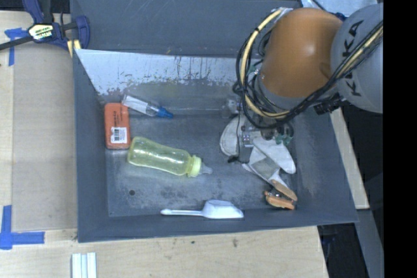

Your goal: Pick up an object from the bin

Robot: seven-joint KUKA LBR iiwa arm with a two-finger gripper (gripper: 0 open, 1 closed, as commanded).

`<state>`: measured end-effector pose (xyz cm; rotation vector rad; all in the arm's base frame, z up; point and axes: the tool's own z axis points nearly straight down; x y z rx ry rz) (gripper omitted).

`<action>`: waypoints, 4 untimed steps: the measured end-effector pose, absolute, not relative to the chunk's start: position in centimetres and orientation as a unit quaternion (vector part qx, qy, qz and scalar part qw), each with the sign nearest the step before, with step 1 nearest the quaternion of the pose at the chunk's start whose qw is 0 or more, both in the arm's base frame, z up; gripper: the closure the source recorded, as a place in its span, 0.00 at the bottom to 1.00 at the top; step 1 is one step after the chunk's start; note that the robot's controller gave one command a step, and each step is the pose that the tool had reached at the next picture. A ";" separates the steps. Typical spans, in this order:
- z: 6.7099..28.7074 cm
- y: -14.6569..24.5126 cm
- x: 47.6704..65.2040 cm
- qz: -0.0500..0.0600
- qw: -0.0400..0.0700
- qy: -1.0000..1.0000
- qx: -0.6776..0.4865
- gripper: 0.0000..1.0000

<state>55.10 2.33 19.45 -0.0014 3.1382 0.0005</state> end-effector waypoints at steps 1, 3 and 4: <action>15.0 0.3 55.9 0.000 0.005 1.000 -0.021 0.00; 9.9 -3.2 58.3 0.000 0.002 0.996 0.084 1.00; 9.9 -3.2 58.3 0.000 0.002 0.996 0.084 0.00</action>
Offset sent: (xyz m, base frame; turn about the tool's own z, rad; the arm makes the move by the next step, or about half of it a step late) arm 0.0087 -0.0632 -0.1024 -0.0208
